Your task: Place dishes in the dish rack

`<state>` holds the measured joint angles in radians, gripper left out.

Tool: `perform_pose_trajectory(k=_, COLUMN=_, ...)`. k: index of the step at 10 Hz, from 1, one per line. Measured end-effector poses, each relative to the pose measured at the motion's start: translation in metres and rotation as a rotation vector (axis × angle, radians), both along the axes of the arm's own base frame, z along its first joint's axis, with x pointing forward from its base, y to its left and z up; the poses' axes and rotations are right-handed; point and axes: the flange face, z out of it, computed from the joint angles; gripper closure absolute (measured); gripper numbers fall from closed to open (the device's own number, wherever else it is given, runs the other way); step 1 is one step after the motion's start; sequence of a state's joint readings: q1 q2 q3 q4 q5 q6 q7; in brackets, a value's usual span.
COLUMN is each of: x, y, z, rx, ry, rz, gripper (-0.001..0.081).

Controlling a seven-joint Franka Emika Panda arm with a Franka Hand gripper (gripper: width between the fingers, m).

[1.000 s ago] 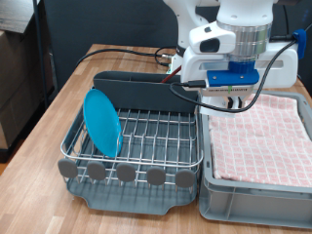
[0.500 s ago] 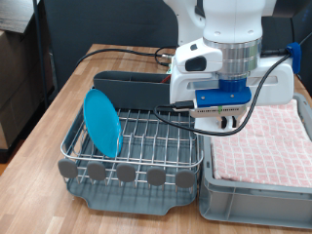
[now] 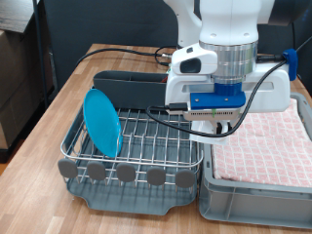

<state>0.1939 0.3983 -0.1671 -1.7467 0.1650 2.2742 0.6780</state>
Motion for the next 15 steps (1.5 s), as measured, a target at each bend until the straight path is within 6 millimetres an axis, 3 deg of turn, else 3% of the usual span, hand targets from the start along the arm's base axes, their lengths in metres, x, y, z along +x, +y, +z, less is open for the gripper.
perform_pose_trajectory(k=7, x=0.026, y=-0.049, z=-0.023, rx=0.058, ry=-0.008, rz=-0.03, gripper=0.074)
perform_pose_trajectory(k=12, x=0.042, y=-0.042, z=-0.03, rx=0.143, ry=0.049, rz=-0.062, gripper=0.074)
perform_pose_trajectory(k=15, x=0.045, y=-0.045, z=-0.048, rx=0.138, ry=0.106, rz=-0.081, gripper=0.074)
